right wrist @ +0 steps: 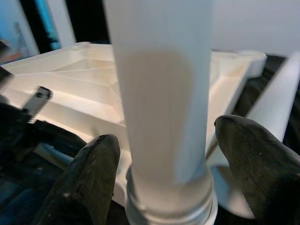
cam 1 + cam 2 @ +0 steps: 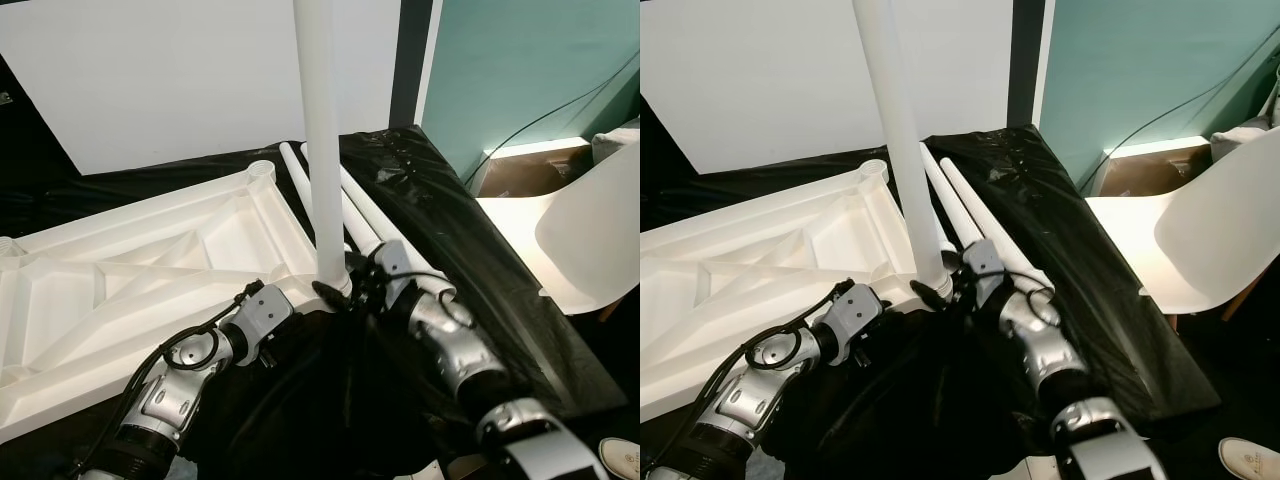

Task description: Building children table

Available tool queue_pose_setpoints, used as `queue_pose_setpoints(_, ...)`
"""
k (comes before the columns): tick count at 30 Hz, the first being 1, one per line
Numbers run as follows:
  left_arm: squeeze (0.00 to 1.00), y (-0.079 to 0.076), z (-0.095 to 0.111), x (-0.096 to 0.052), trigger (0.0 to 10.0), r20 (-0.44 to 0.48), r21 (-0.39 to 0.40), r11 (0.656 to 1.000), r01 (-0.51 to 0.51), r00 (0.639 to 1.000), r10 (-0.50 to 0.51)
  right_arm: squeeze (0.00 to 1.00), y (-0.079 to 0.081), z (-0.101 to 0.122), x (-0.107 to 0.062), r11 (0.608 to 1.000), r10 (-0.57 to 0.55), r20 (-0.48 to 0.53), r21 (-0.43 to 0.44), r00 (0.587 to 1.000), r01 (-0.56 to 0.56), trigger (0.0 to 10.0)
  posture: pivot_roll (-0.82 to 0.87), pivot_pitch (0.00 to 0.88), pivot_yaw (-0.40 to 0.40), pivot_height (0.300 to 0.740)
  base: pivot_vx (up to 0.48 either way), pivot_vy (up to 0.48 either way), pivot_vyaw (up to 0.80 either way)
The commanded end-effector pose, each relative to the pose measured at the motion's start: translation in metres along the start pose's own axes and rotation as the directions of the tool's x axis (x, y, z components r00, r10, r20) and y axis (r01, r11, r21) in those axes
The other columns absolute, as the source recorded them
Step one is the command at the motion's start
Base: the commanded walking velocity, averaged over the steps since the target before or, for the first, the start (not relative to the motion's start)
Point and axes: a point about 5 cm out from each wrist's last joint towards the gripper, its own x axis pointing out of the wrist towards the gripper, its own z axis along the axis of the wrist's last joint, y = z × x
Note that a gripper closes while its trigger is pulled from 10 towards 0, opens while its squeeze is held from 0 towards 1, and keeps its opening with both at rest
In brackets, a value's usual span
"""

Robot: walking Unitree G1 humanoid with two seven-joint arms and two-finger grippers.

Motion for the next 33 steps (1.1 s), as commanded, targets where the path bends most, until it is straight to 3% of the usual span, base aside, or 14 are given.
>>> queue_pose_setpoints(1, 0.0, -0.024, -0.019, 0.006, 10.0, -0.076, -0.038, 0.989, 0.144, 0.986, -0.146, 0.0, -0.002, 0.004, 0.002, 0.998, 0.066, -0.001, -0.02, 0.998, -0.066, 10.0, 0.04, 0.0, 0.029, 0.74, 0.0, 0.0, 0.0)
queue_pose_setpoints(7, 0.0, -0.024, -0.019, 0.006, 10.0, -0.077, -0.037, 0.989, 0.143, 0.986, -0.145, 0.0, -0.008, 0.007, 0.003, 0.995, 0.089, -0.017, -0.039, 0.996, -0.09, 10.0, 0.04, 0.0, 0.029, 0.74, 0.0, 0.0, 0.0)
queue_pose_setpoints(10, 0.0, -0.024, -0.019, 0.005, 10.0, -0.079, -0.036, 0.989, 0.141, 0.987, -0.144, 0.0, -0.009, 0.003, 0.003, 0.983, 0.18, -0.084, -0.03, 0.98, -0.183, 10.0, 0.05, 0.0, 0.029, 0.74, 0.0, 0.0, 0.0)
queue_pose_setpoints(11, 0.0, -0.023, -0.019, 0.005, 10.0, -0.079, -0.035, 0.99, 0.139, 0.987, -0.142, 0.0, -0.009, 0.002, 0.003, 0.976, 0.216, -0.113, -0.019, 0.97, -0.219, 5.0, 0.05, 0.0, 0.026, 0.74, 0.0, 0.0, 0.0)
queue_pose_setpoints(12, 0.0, -0.023, -0.019, 0.005, 10.0, -0.079, -0.035, 0.99, 0.139, 0.987, -0.142, 0.0, -0.009, 0.002, 0.003, 0.976, 0.216, -0.113, -0.019, 0.97, -0.219, 5.0, 0.05, 0.0, 0.026, 0.74, 0.0, 0.0, 0.0)
queue_pose_setpoints(13, 0.0, -0.023, -0.019, 0.005, 10.0, -0.079, -0.035, 0.99, 0.136, 0.987, -0.138, 0.0, -0.009, 0.001, 0.003, 0.968, 0.251, -0.119, 0.004, 0.961, -0.252, 0.0, 0.06, 0.0, 0.025, 0.74, 0.0, 0.0, 0.0)
queue_pose_setpoints(24, 0.0, -0.024, -0.02, 0.002, 10.0, -0.083, -0.04, 0.99, 0.132, 0.987, -0.135, 0.0, -0.015, 0.0, 0.001, 0.97, 0.245, -0.123, 0.039, 0.962, -0.242, 0.0, 0.05, 0.0, 0.03, 0.74, 0.0, 0.0, 0.0)
queue_pose_setpoints(26, 0.0, -0.024, -0.02, 0.003, 10.0, -0.083, -0.039, 0.99, 0.138, 0.987, -0.141, 0.0, -0.013, -0.004, 0.0, 0.988, 0.149, -0.088, 0.058, 0.985, -0.144, 0.0, 0.05, 0.0, 0.022, 0.74, 0.0, 0.0, 0.0)
queue_pose_setpoints(28, 0.0, -0.025, -0.02, 0.004, 10.0, -0.083, -0.038, 0.989, 0.14, 0.986, -0.143, 0.0, -0.006, -0.01, 0.002, 0.992, -0.038, -0.02, 0.119, 0.999, 0.04, 0.0, 0.05, 0.0, 0.02, 0.74, 0.0, 0.0, 0.0)
queue_pose_setpoints(29, 0.0, -0.025, -0.02, 0.004, 10.0, -0.083, -0.039, 0.989, 0.14, 0.986, -0.143, 0.0, -0.001, -0.012, 0.002, 0.984, -0.11, 0.001, 0.143, 0.994, 0.108, 0.0, 0.05, 0.0, 0.02, 0.74, 0.0, 0.0, 0.0)
queue_pose_setpoints(30, 0.0, -0.025, -0.02, 0.004, 10.0, -0.083, -0.039, 0.989, 0.14, 0.986, -0.143, 0.0, -0.001, -0.012, 0.002, 0.984, -0.11, 0.001, 0.143, 0.994, 0.108, 0.0, 0.05, 0.0, 0.02, 0.74, 0.0, 0.0, 0.0)
queue_pose_setpoints(33, 0.0, -0.027, -0.023, 0.0, 10.0, -0.092, -0.036, 0.986, 0.161, 0.982, -0.164, 0.0, 0.024, -0.017, -0.001, 0.948, -0.27, 0.07, 0.197, 0.96, 0.252, 0.0, 0.05, 0.0, 0.03, 0.74, 0.0, 0.0, 0.0)
